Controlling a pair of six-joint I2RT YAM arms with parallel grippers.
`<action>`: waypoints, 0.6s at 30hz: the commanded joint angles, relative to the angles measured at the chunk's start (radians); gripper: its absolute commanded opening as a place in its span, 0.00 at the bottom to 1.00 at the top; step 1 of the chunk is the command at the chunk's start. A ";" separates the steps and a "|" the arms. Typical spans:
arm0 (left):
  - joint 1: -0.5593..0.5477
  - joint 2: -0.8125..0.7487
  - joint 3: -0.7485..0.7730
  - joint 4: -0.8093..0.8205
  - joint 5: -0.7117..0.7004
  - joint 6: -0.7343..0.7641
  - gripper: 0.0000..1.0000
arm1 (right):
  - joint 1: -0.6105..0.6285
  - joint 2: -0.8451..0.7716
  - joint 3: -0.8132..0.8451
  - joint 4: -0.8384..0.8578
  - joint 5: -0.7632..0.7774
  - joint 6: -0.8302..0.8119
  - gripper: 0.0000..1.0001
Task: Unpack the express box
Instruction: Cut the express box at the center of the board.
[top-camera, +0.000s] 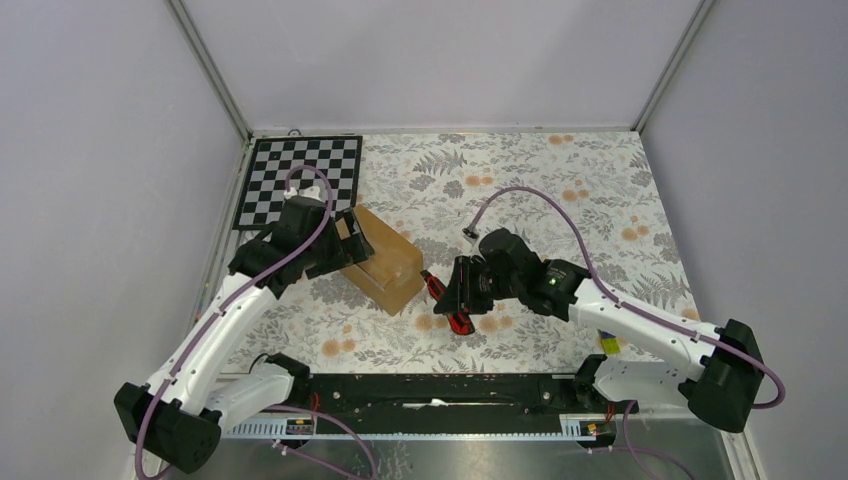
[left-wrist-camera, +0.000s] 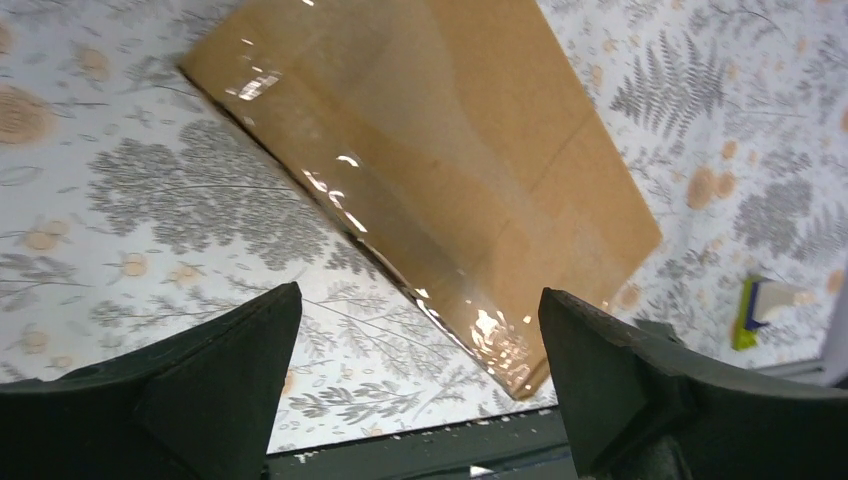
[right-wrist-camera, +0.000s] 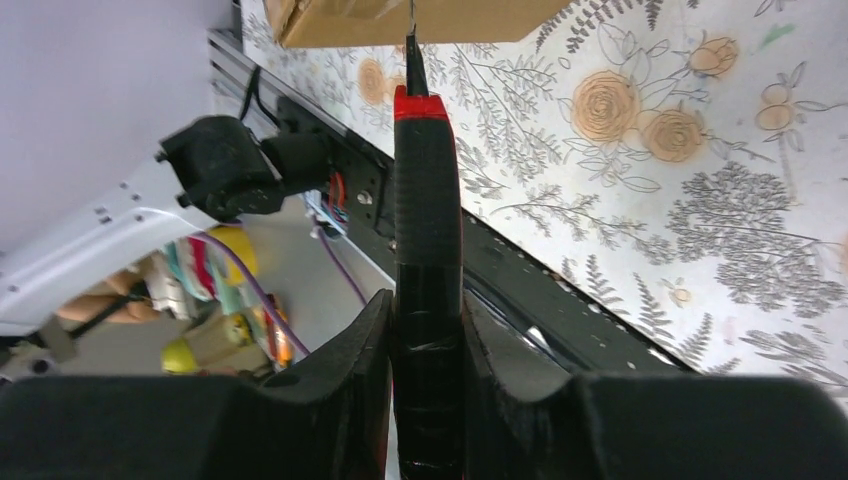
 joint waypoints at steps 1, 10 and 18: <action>-0.025 -0.049 -0.027 0.094 0.118 -0.062 0.97 | -0.004 -0.055 -0.074 0.225 -0.013 0.194 0.00; -0.073 -0.085 -0.087 0.127 0.194 -0.140 0.93 | -0.017 -0.093 -0.139 0.405 -0.010 0.276 0.00; -0.100 -0.102 -0.115 0.147 0.193 -0.189 0.87 | -0.045 -0.079 -0.209 0.503 -0.072 0.349 0.00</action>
